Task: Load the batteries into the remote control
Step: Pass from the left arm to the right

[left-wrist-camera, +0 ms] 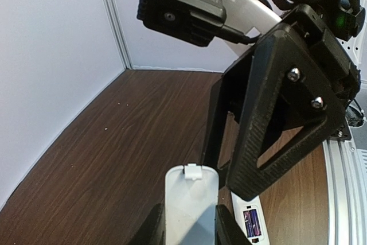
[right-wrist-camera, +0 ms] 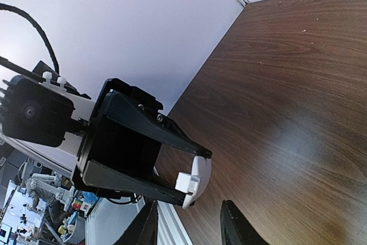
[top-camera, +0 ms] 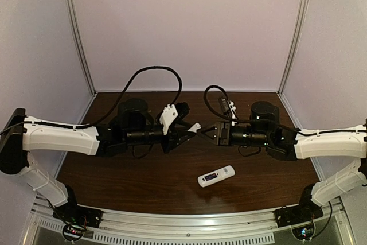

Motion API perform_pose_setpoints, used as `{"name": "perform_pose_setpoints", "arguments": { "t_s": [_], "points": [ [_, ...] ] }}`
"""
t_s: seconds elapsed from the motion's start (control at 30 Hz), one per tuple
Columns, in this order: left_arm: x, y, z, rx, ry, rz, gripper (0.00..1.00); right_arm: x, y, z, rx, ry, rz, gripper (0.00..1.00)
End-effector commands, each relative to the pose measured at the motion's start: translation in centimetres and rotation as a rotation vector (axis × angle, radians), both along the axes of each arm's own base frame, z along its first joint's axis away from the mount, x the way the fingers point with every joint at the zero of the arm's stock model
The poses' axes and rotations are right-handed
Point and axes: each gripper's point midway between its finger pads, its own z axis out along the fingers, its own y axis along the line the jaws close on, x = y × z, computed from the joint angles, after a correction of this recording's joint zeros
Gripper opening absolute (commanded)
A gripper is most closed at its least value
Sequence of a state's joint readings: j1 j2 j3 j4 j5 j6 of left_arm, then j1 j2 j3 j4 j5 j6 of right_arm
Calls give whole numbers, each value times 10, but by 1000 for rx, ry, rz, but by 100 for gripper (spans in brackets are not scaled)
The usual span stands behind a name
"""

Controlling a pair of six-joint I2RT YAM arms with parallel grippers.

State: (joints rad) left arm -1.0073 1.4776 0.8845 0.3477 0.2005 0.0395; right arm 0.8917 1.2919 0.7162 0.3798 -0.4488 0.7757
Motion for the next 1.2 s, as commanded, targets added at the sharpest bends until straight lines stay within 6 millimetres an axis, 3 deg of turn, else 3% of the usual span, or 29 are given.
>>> {"name": "perform_pose_setpoints", "arguments": {
  "t_s": [0.0, 0.5, 0.53, 0.67, 0.77, 0.97, 1.07, 1.17],
  "points": [
    [1, -8, 22, -59, -28, -6, 29, 6, 3, 13, 24, -25, -29, 34],
    [-5, -12, 17, -49, -18, -37, 30, 6, 4, 12, 23, -32, -21, 0],
    [-5, -13, 17, -49, -12, -38, 33, 5, 4, 13, 24, -34, -20, 0],
    [-12, -5, 25, -67, 7, -44, 62, 8, -8, 15, -40, -100, -53, 0],
    [-16, 9, 31, -71, 2, -28, 66, 13, -18, 15, -125, -171, -81, 0],
    [-14, 42, 40, -145, 205, 47, 83, 28, -48, 19, -311, -371, -195, 0],
    [-23, 46, 51, -196, 304, 24, 86, 36, -61, 23, -379, -457, -260, 0],
    [-18, 49, 60, -264, 431, 82, 92, 41, -66, 32, -407, -525, -318, 0]
  ]
}}
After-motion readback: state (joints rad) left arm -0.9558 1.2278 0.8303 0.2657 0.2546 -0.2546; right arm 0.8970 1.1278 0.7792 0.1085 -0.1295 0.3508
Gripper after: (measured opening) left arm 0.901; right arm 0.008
